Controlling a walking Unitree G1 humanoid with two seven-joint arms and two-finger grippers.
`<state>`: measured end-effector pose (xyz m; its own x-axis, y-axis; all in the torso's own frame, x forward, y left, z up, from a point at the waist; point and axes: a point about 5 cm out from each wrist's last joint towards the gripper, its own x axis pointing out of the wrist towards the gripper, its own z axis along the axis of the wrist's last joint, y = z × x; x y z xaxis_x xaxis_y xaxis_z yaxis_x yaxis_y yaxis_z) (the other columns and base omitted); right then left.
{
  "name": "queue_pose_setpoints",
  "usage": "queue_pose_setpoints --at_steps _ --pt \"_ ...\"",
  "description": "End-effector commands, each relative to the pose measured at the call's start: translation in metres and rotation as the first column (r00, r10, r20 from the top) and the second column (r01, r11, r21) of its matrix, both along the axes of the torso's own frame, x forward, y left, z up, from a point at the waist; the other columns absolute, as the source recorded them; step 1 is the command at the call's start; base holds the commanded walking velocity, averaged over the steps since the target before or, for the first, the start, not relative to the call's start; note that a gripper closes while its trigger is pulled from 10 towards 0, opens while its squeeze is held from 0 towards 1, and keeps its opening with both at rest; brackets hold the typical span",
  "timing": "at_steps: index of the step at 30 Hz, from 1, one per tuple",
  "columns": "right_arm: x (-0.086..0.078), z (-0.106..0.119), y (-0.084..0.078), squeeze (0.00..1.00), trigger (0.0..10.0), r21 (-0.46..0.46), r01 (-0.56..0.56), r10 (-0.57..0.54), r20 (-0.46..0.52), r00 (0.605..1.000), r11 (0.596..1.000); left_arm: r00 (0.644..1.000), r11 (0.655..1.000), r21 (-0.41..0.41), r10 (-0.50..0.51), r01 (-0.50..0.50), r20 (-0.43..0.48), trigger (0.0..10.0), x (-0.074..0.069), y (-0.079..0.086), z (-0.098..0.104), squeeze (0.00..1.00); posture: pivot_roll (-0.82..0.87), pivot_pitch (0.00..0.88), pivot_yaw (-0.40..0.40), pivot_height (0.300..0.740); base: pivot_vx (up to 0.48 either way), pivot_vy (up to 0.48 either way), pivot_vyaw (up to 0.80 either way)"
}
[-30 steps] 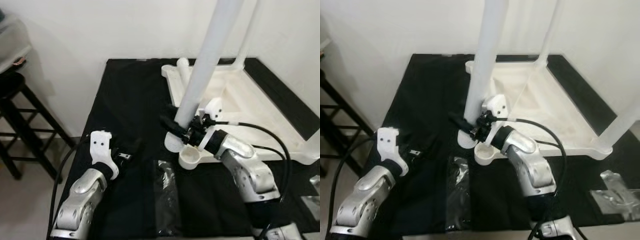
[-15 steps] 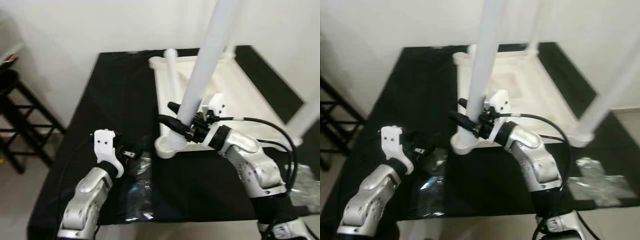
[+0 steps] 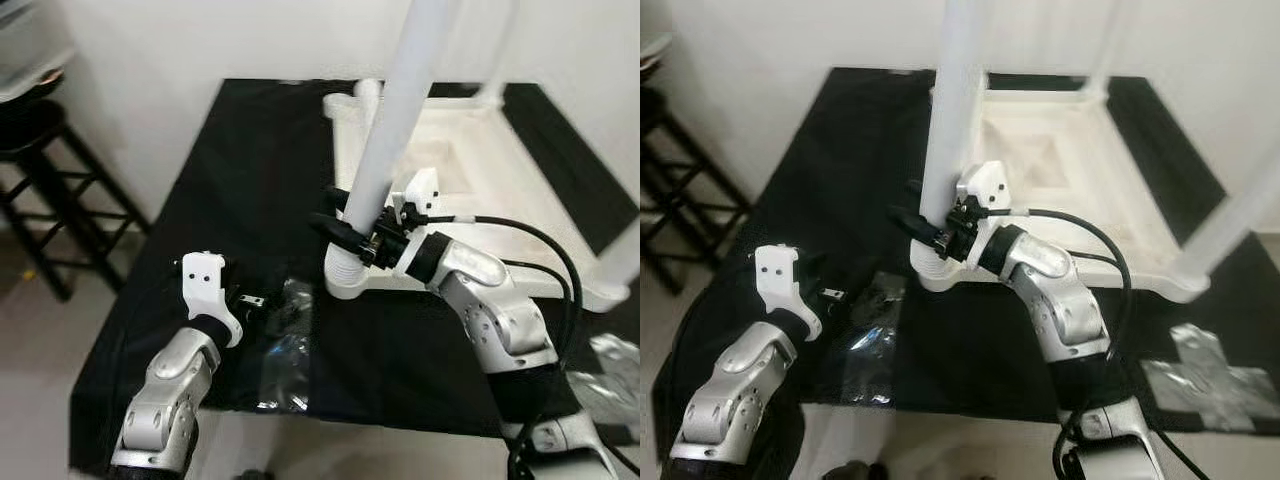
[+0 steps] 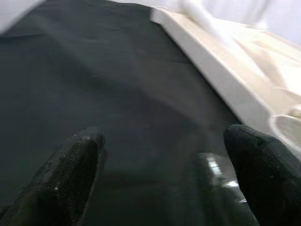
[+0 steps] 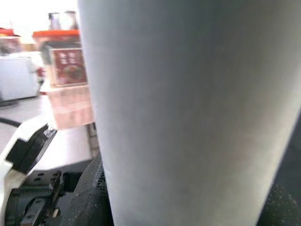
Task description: Building children table
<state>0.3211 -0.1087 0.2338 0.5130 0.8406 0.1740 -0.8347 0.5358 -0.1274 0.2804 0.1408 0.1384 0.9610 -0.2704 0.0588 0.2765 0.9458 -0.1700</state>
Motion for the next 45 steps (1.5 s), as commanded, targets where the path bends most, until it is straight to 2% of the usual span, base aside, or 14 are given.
queue_pose_setpoints --at_steps 1,6,11,16,26,45 --pt "0.001 0.001 0.003 0.00 10.0 -0.008 -0.025 0.025 0.007 1.000 1.000 1.000 1.000 0.007 0.013 -0.013 -0.006 10.0 -0.003 0.002 -0.002 0.00 0.00 0.144 -0.003 0.740 0.000 0.000 0.76" --pt "0.002 0.002 0.002 0.00 10.0 -0.014 -0.047 0.047 0.004 0.999 0.999 1.000 1.000 0.010 0.015 -0.015 -0.006 10.0 -0.004 0.002 -0.001 0.00 0.01 0.150 -0.010 0.740 0.000 0.000 0.76" --pt "0.005 0.004 0.002 0.00 10.0 0.002 -0.043 0.043 0.002 0.999 0.999 1.000 1.000 0.003 0.006 -0.006 -0.006 10.0 -0.006 0.000 -0.001 0.00 -0.01 0.154 -0.019 0.740 0.000 -0.117 0.00" --pt "0.002 0.001 0.007 0.00 10.0 0.006 -0.047 0.047 -0.002 0.999 0.999 1.000 1.000 0.004 0.002 -0.002 -0.022 10.0 -0.005 -0.001 -0.003 0.00 -0.02 0.156 -0.009 0.740 0.000 -0.472 0.00" --pt "0.001 -0.002 0.007 0.00 10.0 0.009 -0.042 0.042 -0.008 0.999 0.999 1.000 1.000 -0.001 0.019 -0.019 -0.022 10.0 -0.003 0.000 -0.002 0.00 -0.02 0.157 -0.007 0.740 0.000 -0.470 0.00" --pt "0.002 -0.006 0.008 0.00 10.0 -0.011 -0.023 0.023 -0.006 1.000 1.000 0.997 1.000 -0.011 0.025 -0.026 -0.068 10.0 0.000 0.003 -0.010 0.00 -0.02 0.149 0.008 0.740 0.000 0.000 0.00"
